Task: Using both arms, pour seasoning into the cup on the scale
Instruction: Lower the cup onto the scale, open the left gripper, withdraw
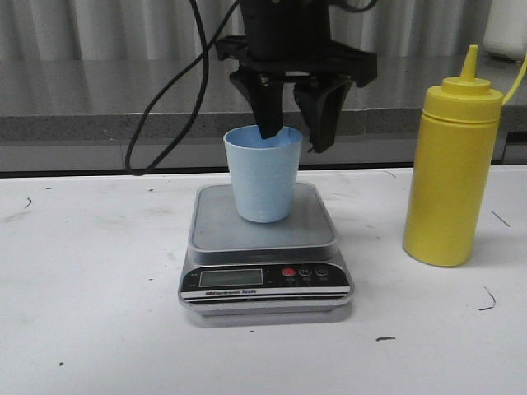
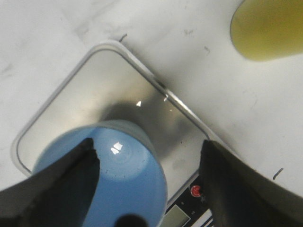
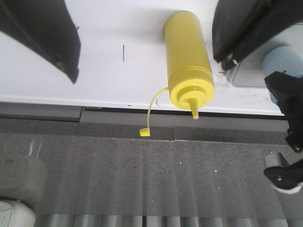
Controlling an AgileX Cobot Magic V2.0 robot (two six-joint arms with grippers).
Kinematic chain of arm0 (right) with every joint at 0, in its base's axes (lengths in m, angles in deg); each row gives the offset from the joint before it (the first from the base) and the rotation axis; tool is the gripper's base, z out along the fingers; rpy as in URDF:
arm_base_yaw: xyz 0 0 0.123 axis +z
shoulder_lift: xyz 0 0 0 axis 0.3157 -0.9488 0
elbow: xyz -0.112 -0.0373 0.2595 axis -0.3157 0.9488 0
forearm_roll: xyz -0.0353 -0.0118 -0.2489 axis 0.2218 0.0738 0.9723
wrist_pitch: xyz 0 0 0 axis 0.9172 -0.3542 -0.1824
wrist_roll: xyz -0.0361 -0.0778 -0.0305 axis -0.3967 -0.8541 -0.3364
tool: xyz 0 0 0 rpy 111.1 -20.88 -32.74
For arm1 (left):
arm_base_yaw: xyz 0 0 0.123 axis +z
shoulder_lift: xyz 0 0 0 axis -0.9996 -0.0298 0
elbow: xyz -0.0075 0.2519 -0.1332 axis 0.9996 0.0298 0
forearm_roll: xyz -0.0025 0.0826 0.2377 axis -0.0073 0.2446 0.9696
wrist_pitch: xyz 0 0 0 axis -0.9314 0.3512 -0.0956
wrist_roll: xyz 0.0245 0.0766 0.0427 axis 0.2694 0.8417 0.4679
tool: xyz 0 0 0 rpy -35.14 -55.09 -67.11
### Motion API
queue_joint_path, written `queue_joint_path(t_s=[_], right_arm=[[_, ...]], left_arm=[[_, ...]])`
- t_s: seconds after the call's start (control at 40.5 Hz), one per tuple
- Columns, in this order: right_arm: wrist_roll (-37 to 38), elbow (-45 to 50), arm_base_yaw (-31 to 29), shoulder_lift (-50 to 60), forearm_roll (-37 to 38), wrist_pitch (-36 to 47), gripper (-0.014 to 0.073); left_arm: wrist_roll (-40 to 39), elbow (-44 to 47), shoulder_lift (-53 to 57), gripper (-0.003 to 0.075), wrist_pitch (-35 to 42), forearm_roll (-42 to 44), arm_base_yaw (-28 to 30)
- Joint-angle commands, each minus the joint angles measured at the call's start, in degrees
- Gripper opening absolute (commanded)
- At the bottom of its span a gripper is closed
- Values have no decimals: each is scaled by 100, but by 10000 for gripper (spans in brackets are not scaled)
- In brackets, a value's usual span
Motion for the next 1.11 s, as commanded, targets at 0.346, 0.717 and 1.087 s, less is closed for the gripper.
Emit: queue_joint_path(t_s=[0.346,0.717,1.087], right_arm=[[-57,-181,-12,-69,-23,406,592],[-57,-181,-12,-69,-23,406,592],[-57,-181,-12,-69,-23,406,592]], left_arm=[[7,-269,1256,13,-126,62,180],[-250,1768,2786,-20,14,73,1296],[-493,4883,5161,-20,1847,73,2969]])
